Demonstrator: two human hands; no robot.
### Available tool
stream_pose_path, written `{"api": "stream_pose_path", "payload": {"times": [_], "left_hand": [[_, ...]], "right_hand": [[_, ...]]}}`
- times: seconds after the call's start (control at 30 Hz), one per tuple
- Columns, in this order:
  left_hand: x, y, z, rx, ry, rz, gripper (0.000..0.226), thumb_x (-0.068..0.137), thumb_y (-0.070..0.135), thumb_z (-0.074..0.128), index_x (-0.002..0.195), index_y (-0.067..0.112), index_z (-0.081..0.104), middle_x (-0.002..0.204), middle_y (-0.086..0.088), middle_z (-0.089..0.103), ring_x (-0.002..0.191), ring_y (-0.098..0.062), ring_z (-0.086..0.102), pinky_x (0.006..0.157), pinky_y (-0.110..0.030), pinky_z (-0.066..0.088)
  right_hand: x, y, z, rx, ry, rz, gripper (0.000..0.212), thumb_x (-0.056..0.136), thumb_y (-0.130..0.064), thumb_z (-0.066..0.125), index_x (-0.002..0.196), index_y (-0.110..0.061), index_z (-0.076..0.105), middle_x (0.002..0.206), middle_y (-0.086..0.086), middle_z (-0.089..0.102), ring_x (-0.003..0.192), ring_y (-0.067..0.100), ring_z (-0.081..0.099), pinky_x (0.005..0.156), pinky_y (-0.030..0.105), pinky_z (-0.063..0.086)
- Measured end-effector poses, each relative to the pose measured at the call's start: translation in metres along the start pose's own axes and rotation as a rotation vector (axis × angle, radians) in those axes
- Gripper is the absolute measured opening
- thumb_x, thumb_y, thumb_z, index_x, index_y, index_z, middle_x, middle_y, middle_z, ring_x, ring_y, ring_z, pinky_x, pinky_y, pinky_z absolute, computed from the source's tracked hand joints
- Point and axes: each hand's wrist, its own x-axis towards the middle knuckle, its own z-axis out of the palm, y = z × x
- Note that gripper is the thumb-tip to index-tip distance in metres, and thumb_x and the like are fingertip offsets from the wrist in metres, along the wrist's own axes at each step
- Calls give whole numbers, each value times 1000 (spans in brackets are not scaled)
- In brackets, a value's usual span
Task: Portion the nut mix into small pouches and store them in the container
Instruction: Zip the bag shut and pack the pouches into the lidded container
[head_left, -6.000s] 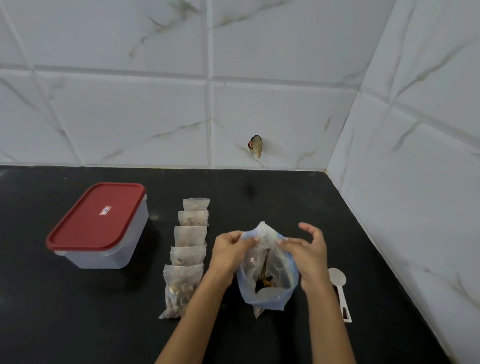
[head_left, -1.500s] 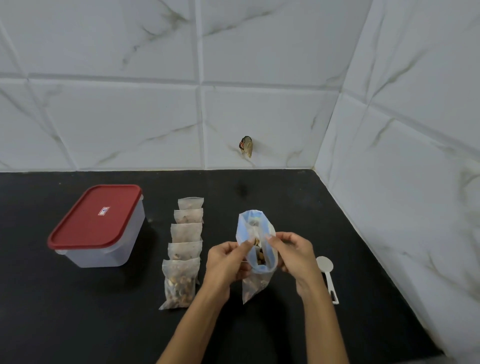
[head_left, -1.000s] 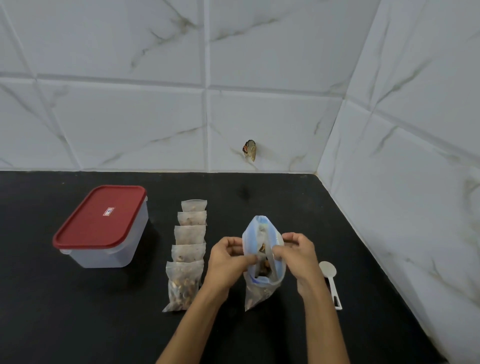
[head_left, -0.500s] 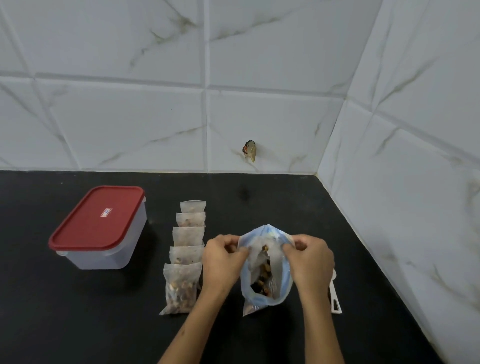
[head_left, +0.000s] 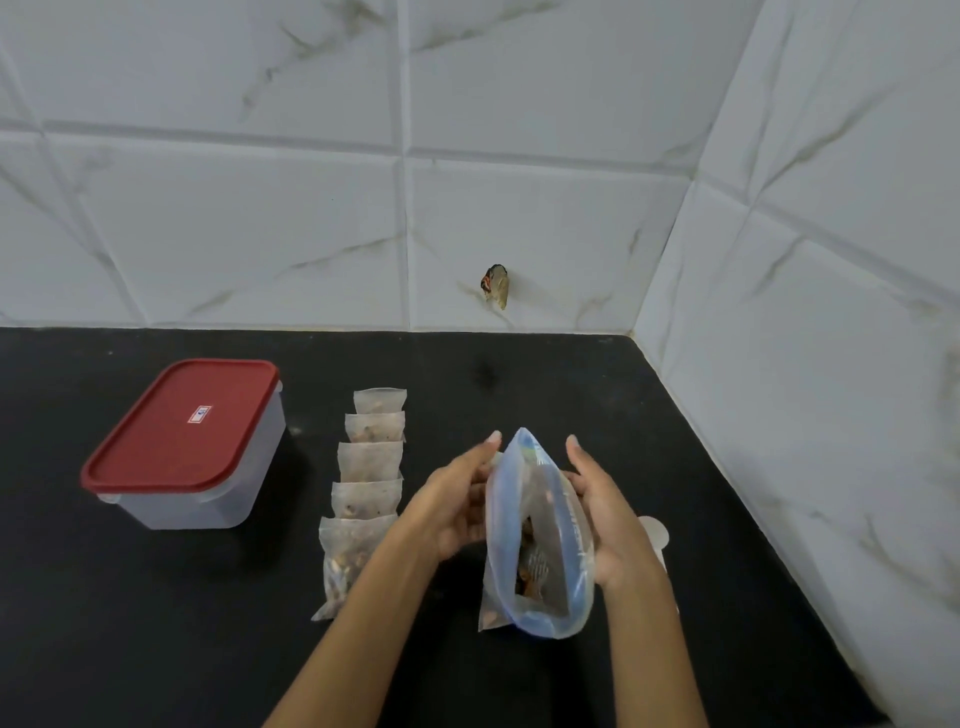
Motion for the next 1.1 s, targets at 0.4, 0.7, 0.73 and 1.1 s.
{"api": "stream_pose_path", "payload": {"times": [0.4,0.7,0.73,1.1], "left_hand": [[7,17,1,787,361,590,12,83,26,72,73,20,71,69,7,67,66,-7,65,64,-27,57],[14,14,1,750,347,799,20,89,40,62,85,21,65,77,6,65,70,-5,61,59,-17,46],[15,16,2,718,316,783,18,86,39,66,85,21,65,78,7,66,71,-5,62,59,-16,47],[16,11,31,857,524,896,15,83,3,56,89,16,58,92,1,54,77,-9,53,65,-19,45]], "right_hand": [[11,-32,-6,-540,292,-441,2,76,-15,76,78,-15,74,76,2,72,78,16,69,74,33,58],[14,-31,2,-649,355,-620,12,76,-22,74,82,-22,64,74,-5,67,72,10,67,72,33,58],[15,-32,3,-595,314,-582,15,76,-26,75,86,-21,64,77,-3,68,74,10,67,73,33,58],[10,-25,29,-963,676,-857,16,79,-23,69,73,-22,54,66,-6,57,57,8,53,53,21,43]]}}
